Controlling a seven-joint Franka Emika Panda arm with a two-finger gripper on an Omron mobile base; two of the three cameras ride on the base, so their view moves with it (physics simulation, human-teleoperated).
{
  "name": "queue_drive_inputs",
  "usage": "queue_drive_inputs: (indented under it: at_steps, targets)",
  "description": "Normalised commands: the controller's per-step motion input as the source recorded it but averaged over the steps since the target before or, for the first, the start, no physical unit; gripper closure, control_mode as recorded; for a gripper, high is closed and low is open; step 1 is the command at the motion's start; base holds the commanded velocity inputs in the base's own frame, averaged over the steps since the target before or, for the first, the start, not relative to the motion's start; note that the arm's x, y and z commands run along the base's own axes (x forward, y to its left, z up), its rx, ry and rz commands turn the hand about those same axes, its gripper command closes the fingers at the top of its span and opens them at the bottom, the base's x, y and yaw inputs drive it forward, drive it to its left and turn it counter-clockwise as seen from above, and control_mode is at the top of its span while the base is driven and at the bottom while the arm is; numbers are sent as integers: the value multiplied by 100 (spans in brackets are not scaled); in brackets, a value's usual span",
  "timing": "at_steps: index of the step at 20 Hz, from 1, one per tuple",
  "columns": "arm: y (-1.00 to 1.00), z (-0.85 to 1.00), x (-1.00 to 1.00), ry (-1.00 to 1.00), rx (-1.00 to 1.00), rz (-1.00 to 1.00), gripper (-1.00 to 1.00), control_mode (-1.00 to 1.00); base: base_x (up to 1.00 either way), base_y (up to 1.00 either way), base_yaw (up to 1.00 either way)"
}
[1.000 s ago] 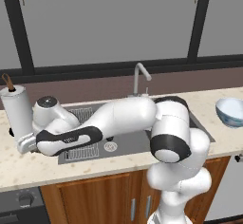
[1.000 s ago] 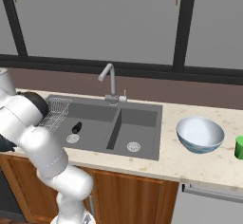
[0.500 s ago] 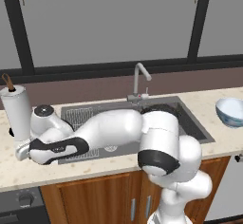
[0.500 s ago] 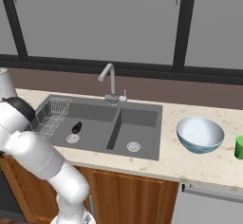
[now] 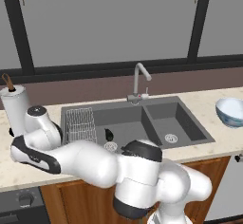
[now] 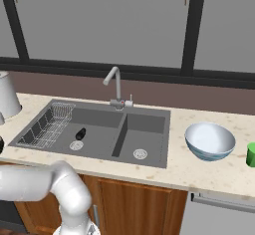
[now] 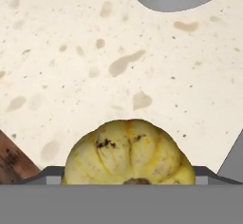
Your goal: Remove the squash and eggplant from the sink. Then move the bowl and cup from the counter to the sink for washing.
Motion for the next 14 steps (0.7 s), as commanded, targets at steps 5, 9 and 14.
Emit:
queue_drive_inputs:
  at_steps: [5,9,14]
  targets:
    - [4,-8,7,6,0,0,100,-100,0,0,0]
    - [2,-12,4,7,0,0,100,-100,0,0,0]
    - [6,-17,3,1,-2,0,100,-100,0,0,0]
